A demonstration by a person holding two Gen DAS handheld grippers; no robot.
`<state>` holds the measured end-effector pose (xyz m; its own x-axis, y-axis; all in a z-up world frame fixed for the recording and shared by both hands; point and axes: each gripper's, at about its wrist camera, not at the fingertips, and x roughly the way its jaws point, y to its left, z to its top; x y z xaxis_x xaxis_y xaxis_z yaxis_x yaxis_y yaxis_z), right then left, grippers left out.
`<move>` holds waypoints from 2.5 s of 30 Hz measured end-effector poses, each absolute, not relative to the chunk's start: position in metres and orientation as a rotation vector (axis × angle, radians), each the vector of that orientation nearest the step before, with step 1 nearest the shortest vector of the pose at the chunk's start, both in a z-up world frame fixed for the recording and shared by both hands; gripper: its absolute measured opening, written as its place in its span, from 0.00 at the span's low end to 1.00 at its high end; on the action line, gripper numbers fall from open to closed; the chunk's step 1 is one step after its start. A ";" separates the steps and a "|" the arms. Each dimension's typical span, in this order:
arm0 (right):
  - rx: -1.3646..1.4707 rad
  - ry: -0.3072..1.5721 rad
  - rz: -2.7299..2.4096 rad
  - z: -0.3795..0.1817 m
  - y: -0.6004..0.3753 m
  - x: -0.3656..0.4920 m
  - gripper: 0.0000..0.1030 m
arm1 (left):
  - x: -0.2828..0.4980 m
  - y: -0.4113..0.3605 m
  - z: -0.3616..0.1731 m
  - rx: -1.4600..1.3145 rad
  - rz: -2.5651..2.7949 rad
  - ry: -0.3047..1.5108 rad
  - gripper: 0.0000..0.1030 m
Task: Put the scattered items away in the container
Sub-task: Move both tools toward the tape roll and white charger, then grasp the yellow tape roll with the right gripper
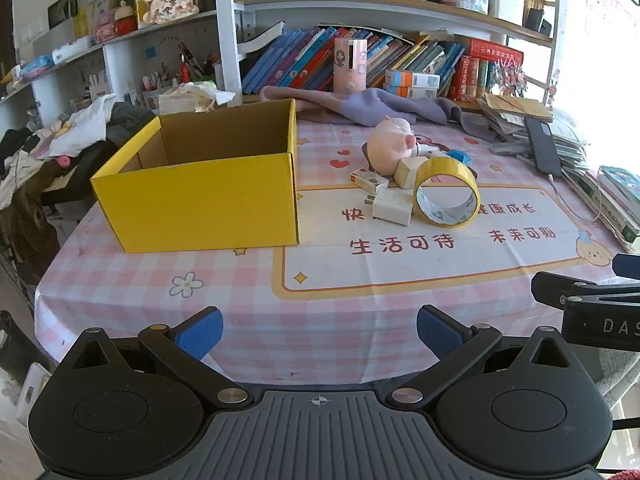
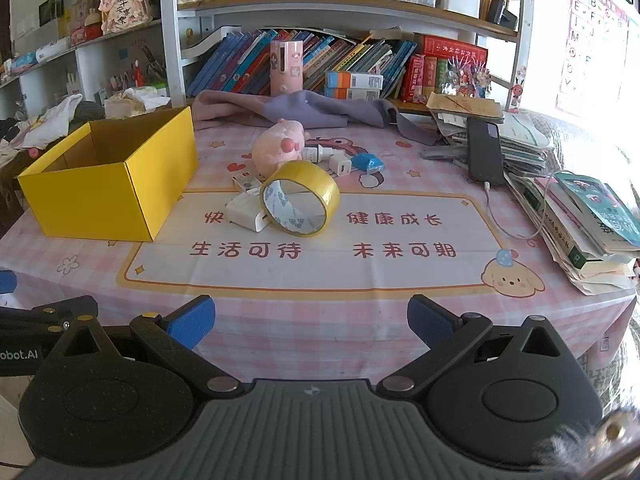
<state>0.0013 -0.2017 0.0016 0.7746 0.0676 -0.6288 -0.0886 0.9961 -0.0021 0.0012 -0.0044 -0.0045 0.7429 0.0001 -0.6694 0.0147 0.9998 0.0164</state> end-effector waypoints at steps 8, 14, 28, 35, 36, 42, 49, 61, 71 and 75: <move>-0.033 0.681 0.083 0.001 -0.201 0.003 1.00 | 0.005 0.000 -0.005 0.016 -0.006 0.736 1.00; -0.039 0.683 0.081 0.001 -0.201 0.004 1.00 | 0.008 0.002 -0.004 0.009 -0.017 0.738 1.00; -0.033 0.653 0.068 0.006 -0.211 0.015 1.00 | 0.021 -0.013 0.000 0.019 -0.094 0.679 1.00; -0.028 0.644 0.091 0.007 -0.212 0.030 1.00 | 0.031 -0.019 0.001 0.042 -0.098 0.655 1.00; -0.027 0.646 0.093 0.006 -0.212 0.032 1.00 | 0.032 -0.020 0.001 0.048 -0.100 0.656 1.00; -0.032 0.663 0.104 0.002 -0.213 0.049 0.97 | 0.043 -0.026 -0.003 0.066 -0.127 0.659 1.00; -0.046 0.691 0.116 -0.004 -0.216 0.076 0.93 | 0.063 -0.036 -0.009 0.076 -0.146 0.682 1.00; -0.113 0.750 0.189 -0.012 -0.223 0.136 0.89 | 0.106 -0.056 -0.025 0.048 -0.128 0.747 1.00; -0.168 0.808 0.286 -0.026 -0.225 0.190 0.84 | 0.141 -0.076 -0.035 0.046 -0.068 0.816 0.99; -0.188 0.839 0.331 -0.034 -0.227 0.211 0.84 | 0.154 -0.080 -0.040 0.033 -0.031 0.845 0.99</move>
